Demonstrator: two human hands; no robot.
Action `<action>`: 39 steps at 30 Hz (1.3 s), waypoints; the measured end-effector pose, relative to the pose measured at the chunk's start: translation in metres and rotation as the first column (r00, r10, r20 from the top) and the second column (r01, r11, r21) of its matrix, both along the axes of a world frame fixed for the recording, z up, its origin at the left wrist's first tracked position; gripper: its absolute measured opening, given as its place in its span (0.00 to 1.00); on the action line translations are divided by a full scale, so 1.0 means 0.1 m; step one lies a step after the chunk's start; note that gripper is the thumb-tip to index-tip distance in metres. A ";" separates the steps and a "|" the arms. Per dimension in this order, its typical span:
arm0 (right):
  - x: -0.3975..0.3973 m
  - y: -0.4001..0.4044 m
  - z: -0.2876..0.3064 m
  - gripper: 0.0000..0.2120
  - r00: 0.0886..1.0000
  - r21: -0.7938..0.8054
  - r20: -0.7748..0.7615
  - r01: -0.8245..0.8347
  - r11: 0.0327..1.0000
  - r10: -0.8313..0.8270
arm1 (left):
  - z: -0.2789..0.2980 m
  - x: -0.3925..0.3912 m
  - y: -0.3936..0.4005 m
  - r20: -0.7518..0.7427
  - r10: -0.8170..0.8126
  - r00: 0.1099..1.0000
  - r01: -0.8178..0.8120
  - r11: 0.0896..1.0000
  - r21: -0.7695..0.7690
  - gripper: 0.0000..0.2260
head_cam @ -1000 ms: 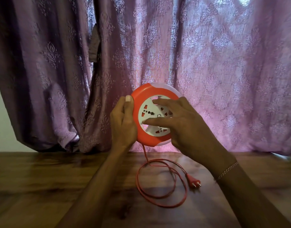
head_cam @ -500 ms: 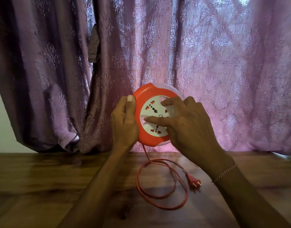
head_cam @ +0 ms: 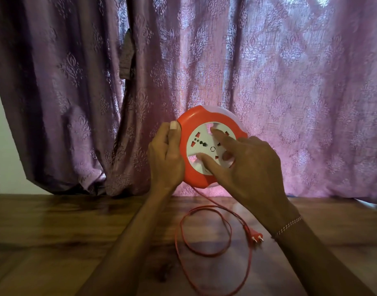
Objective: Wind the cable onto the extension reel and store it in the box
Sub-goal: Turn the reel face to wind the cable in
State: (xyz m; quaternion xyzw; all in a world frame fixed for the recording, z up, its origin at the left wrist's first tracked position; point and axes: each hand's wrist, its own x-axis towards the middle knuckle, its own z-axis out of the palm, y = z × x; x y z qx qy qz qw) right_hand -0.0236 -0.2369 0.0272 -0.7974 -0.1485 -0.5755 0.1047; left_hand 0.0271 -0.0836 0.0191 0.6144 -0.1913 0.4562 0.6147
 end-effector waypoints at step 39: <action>0.02 0.02 -0.01 0.26 0.997 -0.053 0.038 0.075 0.996 -0.073 | -0.01 0.01 -0.02 0.006 0.014 1.000 -0.014 1.000 -0.017 0.16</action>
